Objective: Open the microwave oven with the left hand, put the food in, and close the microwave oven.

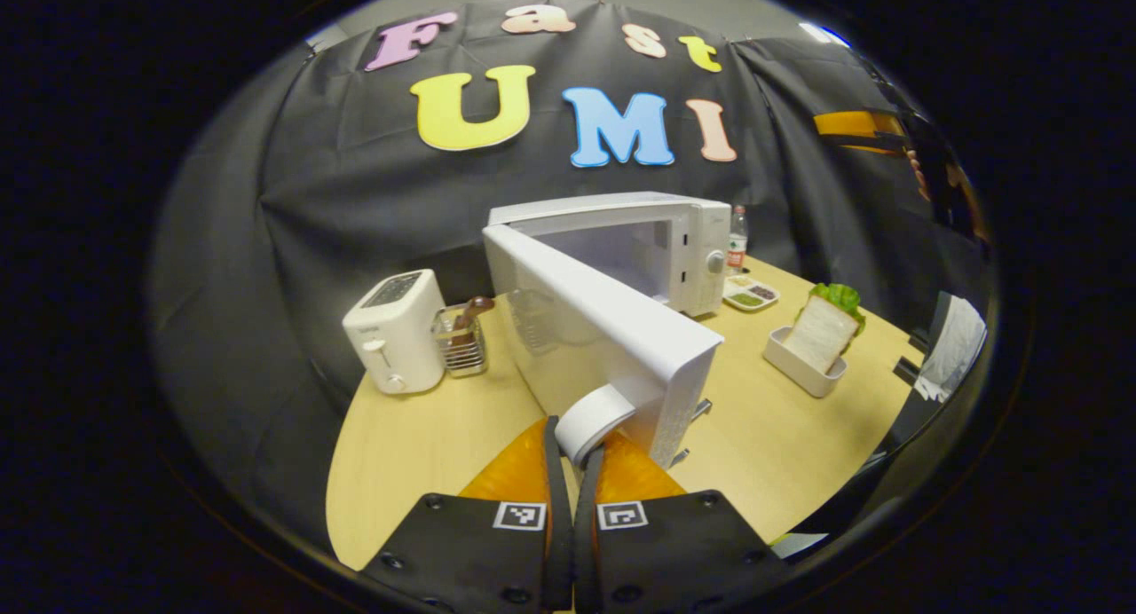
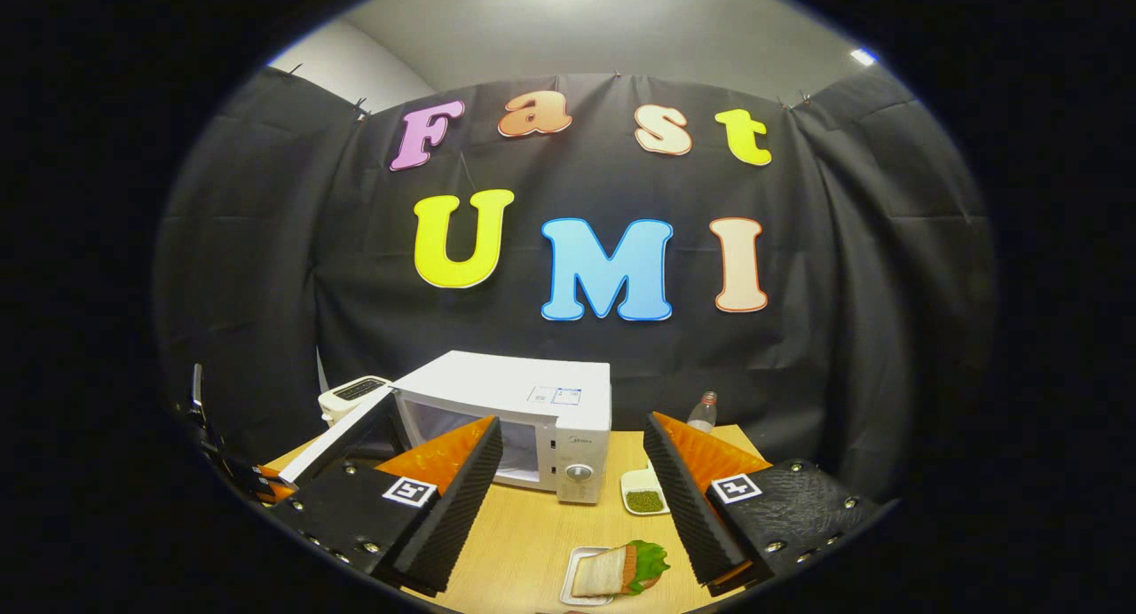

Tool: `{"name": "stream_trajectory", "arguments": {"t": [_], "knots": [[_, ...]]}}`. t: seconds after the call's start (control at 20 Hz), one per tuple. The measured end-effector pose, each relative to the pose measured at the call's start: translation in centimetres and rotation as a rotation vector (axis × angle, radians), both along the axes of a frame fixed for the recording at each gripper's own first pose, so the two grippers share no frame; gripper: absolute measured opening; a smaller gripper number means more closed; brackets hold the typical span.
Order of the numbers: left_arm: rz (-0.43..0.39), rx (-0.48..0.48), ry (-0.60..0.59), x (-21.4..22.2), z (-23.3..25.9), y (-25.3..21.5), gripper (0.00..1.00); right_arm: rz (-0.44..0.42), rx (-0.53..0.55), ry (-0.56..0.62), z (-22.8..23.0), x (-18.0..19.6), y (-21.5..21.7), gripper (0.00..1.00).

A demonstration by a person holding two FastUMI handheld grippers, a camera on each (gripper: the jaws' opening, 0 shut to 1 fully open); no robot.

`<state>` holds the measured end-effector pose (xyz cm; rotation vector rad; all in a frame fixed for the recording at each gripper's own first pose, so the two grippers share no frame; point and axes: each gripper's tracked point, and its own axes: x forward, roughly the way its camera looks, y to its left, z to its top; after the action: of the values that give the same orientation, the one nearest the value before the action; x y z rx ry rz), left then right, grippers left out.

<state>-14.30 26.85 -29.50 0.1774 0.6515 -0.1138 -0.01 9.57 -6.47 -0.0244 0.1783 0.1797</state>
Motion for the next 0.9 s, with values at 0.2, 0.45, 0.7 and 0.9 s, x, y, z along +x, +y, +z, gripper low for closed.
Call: {"name": "stream_trajectory", "arguments": {"t": [0.2, 0.45, 0.7, 0.9], "knots": [[0.105, -0.052, -0.035, -0.4, 0.3, 4.1, 0.07, 0.021, -0.010, 0.039, -1.4, -0.3, 1.0, 0.96], [0.089, -0.058, -0.045, -0.3, 0.2, 5.1, 0.07, 0.031, -0.008, 0.057, -2.1, -0.4, 1.8, 0.97], [0.063, -0.055, -0.026, -1.2, 0.0, 5.0, 0.13, 0.003, -0.008, 0.101, -4.2, -0.7, 0.8, 0.97], [0.162, -0.015, -0.036, -3.6, 1.0, 8.0, 0.24, -0.013, -0.025, 0.120, -5.5, -0.8, -0.6, 0.97]]}}
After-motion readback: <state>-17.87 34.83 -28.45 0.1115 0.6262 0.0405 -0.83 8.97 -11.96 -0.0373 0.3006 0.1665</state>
